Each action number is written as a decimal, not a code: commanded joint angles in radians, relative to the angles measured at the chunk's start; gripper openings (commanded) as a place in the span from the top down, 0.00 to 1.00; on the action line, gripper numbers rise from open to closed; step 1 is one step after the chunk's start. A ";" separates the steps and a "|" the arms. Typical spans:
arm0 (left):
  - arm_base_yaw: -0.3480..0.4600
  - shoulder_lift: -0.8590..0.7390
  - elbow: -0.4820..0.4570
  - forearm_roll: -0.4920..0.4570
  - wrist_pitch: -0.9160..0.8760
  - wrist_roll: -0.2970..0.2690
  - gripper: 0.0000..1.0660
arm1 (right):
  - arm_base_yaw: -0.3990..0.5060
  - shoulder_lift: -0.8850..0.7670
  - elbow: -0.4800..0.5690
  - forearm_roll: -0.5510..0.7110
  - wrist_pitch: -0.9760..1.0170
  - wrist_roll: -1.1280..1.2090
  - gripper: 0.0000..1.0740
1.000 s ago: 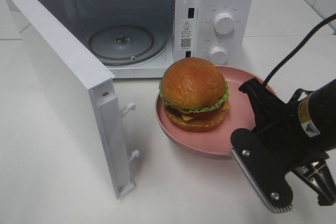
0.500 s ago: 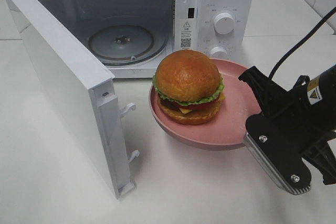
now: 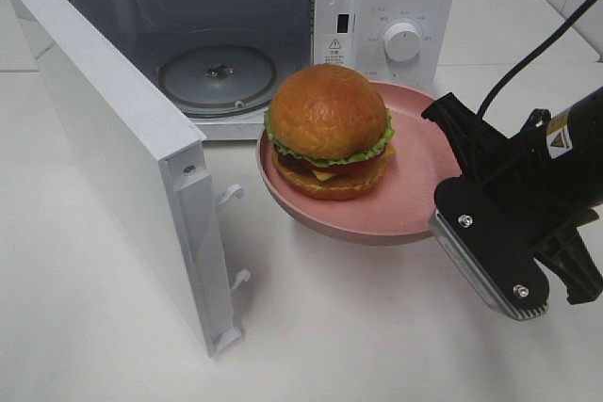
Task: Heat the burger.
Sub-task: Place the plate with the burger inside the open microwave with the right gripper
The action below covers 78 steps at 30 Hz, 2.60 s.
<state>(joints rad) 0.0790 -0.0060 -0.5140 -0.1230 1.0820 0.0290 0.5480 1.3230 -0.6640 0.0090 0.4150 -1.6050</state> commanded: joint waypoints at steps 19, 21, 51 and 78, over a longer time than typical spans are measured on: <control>-0.004 -0.014 -0.001 -0.008 -0.012 0.000 0.06 | 0.031 0.197 -0.212 0.016 -0.028 0.009 1.00; -0.004 -0.014 -0.001 -0.008 -0.012 0.000 0.06 | 0.031 0.207 -0.222 0.016 -0.028 0.009 1.00; -0.004 -0.014 -0.001 -0.008 -0.012 0.000 0.06 | 0.077 0.482 -0.533 0.016 0.028 0.029 1.00; -0.004 -0.014 -0.001 -0.008 -0.012 0.000 0.06 | 0.077 0.690 -0.851 -0.057 0.107 0.193 1.00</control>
<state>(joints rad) 0.0790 -0.0060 -0.5140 -0.1230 1.0820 0.0290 0.6360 2.0100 -1.4720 0.0000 0.5550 -1.4730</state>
